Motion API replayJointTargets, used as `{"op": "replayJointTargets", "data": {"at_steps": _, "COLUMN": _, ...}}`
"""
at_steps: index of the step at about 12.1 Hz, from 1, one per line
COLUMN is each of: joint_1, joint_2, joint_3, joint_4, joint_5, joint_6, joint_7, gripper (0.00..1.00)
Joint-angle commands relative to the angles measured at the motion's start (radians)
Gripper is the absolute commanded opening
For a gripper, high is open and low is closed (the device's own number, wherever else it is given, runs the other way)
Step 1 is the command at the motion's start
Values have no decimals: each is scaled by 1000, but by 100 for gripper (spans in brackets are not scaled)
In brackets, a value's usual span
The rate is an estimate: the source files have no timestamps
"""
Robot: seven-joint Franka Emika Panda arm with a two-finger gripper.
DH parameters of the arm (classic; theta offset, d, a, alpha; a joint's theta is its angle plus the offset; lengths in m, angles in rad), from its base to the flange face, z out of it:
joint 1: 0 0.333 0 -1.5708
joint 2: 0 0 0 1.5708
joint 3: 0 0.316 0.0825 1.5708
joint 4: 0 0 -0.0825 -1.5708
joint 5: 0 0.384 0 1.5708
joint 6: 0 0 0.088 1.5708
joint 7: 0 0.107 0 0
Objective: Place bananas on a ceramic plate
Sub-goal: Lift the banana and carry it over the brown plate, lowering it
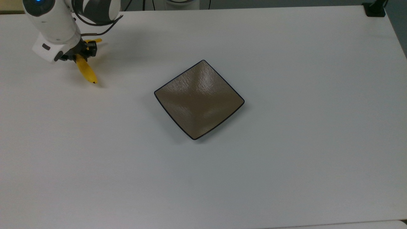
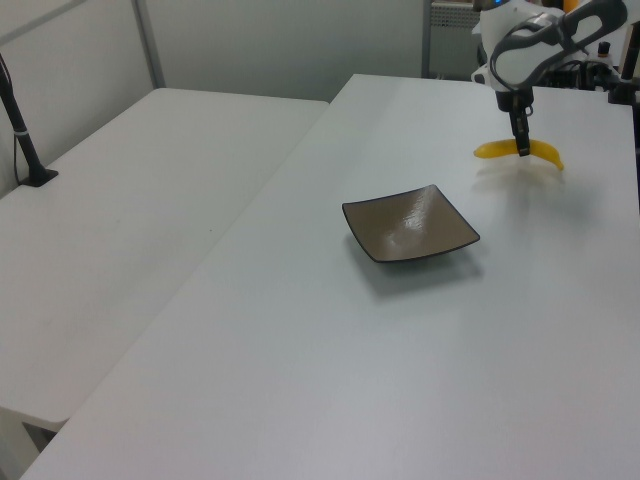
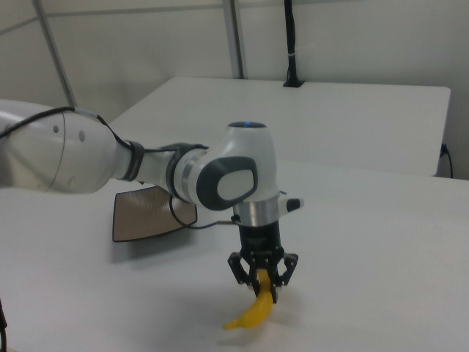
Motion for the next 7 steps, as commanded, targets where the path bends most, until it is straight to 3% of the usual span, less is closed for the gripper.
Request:
{"op": "replayJointTargets", "data": {"at_steps": 1, "joint_1": 10, "joint_2": -51, "joint_3": 30, "joint_4": 51, "joint_5": 92, "joint_6": -69, "joint_7": 27, "gripper": 12}}
{"op": "replayJointTargets", "data": {"at_steps": 4, "joint_1": 25, "joint_2": -65, "joint_3": 80, "joint_4": 114, "joint_5": 185, "joint_6": -63, "joint_7": 175, "gripper": 13}}
{"op": "replayJointTargets", "data": {"at_steps": 7, "joint_1": 56, "joint_2": -56, "joint_3": 207, "joint_4": 136, "joint_5": 206, "joint_6": 46, "joint_7": 428, "gripper": 14}}
